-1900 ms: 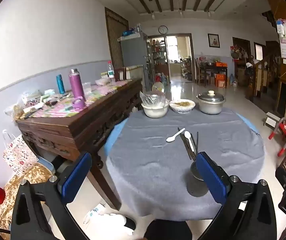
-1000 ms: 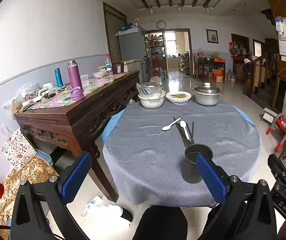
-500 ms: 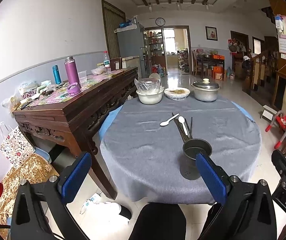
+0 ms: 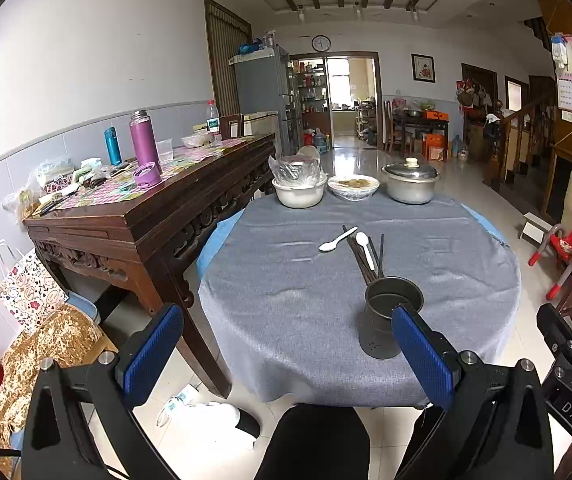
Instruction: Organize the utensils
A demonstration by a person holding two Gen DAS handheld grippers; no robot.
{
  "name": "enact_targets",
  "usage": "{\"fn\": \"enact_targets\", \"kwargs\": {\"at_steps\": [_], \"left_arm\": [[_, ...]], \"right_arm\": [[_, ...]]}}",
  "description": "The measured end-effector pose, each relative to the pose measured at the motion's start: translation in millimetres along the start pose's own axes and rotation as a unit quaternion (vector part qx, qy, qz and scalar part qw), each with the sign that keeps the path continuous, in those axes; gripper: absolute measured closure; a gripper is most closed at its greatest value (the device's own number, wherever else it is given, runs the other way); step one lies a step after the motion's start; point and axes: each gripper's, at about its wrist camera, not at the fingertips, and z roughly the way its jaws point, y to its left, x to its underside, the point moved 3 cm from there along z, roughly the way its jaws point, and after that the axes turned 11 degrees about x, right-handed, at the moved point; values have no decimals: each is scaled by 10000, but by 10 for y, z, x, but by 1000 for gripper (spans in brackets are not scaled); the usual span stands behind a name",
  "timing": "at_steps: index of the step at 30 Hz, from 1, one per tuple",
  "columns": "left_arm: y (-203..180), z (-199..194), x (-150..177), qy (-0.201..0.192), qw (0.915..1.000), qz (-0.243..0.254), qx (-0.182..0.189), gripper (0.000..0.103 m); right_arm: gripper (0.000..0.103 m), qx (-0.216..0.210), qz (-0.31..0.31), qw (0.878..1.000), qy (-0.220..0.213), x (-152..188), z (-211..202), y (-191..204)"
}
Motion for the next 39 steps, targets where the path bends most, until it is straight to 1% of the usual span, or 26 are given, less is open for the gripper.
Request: {"fn": "enact_targets", "kwargs": {"at_steps": [9,15,18,22,24,25,29,30,33,34,35,36,37,38,39], "left_arm": [[11,5,-2,3,10000,-17,22,0],[27,85,-89,-35,10000,-42,27,0],[71,182,-146,12,10000,14,-12,0],[267,411,-259,86,9999,58,-96,0],[412,593,-324,216,9997,0,-139,0],[498,716,-365,282,9995,-49,-132,0],[696,1158,-477,480,9987,-74,-180,0],[731,1311,-500,564,9982,-52,-182,0],[781,1773,-543,840,9965,-14,25,0],[786,1950,-556,935,9956,10,100,0],[787,2077,-563,1008,9948,29,158,0],[783,2249,-573,1086,9938,41,253,0],[776,2405,-582,1143,9928,38,347,0],[769,2548,-589,1189,9920,26,416,0],[768,2695,-598,1240,9911,7,483,0]], "right_arm": [[0,6,-11,10000,19,-3,5,1],[0,46,-26,10000,25,-34,67,-42],[0,-126,13,9998,166,-92,188,-79],[0,-622,254,9961,564,-231,497,-151],[0,-1110,404,9893,854,-322,735,-159],[0,-1386,491,9836,1042,-365,878,-153],[0,-1984,618,9651,1592,-511,1429,-12],[1,-2058,601,9621,1685,-542,1550,31],[9,-2373,538,9491,2002,-674,2044,281],[14,-2558,478,9414,2143,-723,2265,407],[20,-2674,445,9364,2229,-762,2410,510],[22,-2772,395,9317,2313,-798,2574,621],[28,-2873,338,9265,2407,-822,2755,736],[34,-3001,319,9194,2523,-849,2981,879],[36,-3083,302,9146,2599,-863,3155,992]]}}
